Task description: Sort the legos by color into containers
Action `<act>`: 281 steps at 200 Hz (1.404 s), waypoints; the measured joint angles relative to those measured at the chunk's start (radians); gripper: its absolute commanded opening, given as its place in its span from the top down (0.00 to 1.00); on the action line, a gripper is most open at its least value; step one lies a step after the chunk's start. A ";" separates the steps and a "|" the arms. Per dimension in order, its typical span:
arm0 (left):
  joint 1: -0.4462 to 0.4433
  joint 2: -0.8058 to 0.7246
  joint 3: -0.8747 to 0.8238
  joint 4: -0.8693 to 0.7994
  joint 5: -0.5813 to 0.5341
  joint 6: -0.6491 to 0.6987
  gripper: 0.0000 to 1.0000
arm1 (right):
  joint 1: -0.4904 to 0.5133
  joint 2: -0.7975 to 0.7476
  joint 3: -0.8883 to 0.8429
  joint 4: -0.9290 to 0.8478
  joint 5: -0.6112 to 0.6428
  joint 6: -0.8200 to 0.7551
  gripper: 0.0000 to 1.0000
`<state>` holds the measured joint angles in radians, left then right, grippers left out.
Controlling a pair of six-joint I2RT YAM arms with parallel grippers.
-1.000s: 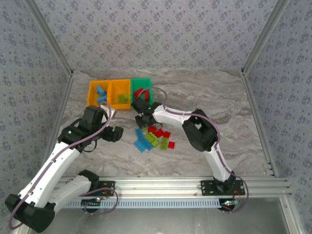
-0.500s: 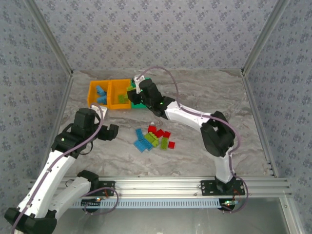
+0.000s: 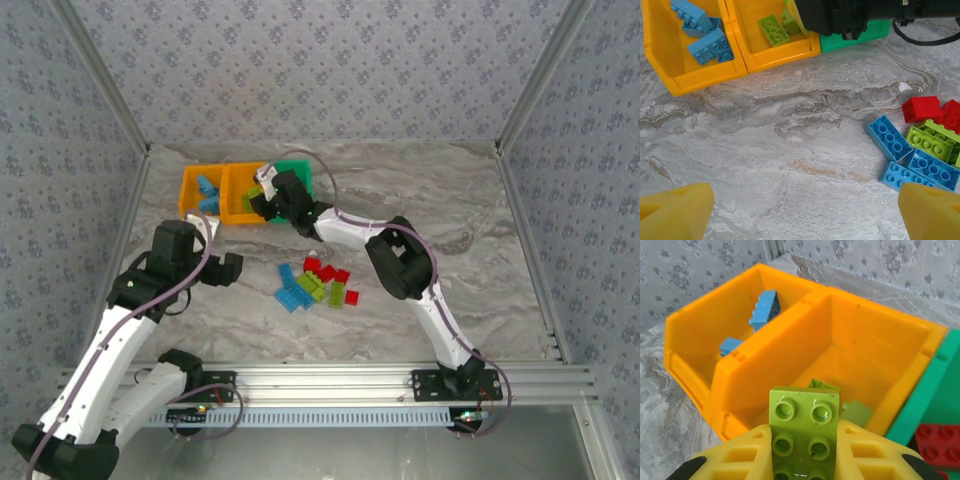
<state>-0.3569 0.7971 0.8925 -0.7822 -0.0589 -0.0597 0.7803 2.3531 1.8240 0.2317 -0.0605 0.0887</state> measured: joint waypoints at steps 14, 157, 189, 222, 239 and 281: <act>0.008 0.005 0.000 0.000 0.007 0.000 0.05 | 0.000 0.022 0.063 -0.027 0.000 -0.006 0.58; 0.010 0.029 0.000 0.002 0.026 -0.070 0.11 | -0.008 -0.558 -0.535 -0.094 0.032 -0.082 0.36; -0.039 0.138 0.000 0.026 0.026 -0.271 0.24 | -0.004 -0.899 -0.712 -0.175 0.041 -0.076 0.28; -0.200 0.282 -0.011 0.112 -0.009 -0.470 0.32 | 0.014 -1.156 -0.822 -0.367 -0.003 -0.031 0.22; -0.241 0.383 -0.016 0.167 -0.019 -0.592 0.34 | 0.022 -1.252 -0.893 -0.437 -0.017 0.013 0.18; -0.337 0.686 0.043 0.242 -0.072 -0.754 0.44 | 0.024 -1.380 -1.017 -0.587 -0.003 0.081 0.14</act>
<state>-0.6941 1.4830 0.9356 -0.5404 -0.1314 -0.8139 0.8040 0.9730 0.8070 -0.3557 -0.0639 0.1699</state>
